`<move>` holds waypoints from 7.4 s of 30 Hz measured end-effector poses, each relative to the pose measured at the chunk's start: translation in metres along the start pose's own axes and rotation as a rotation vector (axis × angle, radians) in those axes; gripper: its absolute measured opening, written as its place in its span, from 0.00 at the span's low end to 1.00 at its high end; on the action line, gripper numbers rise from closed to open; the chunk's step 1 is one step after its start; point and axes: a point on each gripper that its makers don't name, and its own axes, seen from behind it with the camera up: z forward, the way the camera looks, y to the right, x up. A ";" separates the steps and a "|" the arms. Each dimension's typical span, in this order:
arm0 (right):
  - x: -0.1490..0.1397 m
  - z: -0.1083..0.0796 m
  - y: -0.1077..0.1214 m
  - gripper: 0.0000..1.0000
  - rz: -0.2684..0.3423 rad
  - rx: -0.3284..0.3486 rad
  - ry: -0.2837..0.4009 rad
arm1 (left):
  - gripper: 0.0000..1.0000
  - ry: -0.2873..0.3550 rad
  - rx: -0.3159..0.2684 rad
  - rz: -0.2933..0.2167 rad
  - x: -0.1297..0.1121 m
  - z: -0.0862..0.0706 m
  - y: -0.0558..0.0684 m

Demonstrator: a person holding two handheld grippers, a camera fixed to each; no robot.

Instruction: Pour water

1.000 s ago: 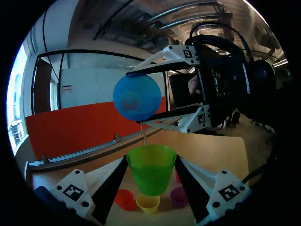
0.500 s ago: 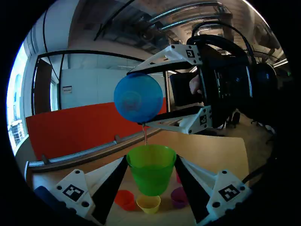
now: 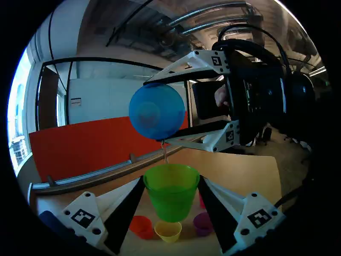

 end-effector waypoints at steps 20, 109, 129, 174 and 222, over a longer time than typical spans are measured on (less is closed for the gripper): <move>0.003 -0.002 0.001 0.92 -0.022 -0.002 0.005 | 0.88 0.001 0.003 0.006 0.003 0.000 0.000; -0.018 -0.040 -0.066 0.92 1.436 0.095 -0.086 | 0.89 -0.031 0.019 -0.011 0.001 -0.009 0.000; -0.023 -0.053 -0.104 0.92 1.481 0.174 -0.156 | 0.89 -0.118 -0.008 -0.003 -0.025 -0.006 0.008; -0.031 -0.102 -0.244 0.92 1.475 0.372 -0.322 | 0.89 -0.334 -0.040 -0.035 -0.133 0.001 0.039; -0.008 -0.147 -0.326 0.92 1.490 0.547 -0.397 | 0.89 -0.493 -0.069 -0.063 -0.205 -0.005 0.053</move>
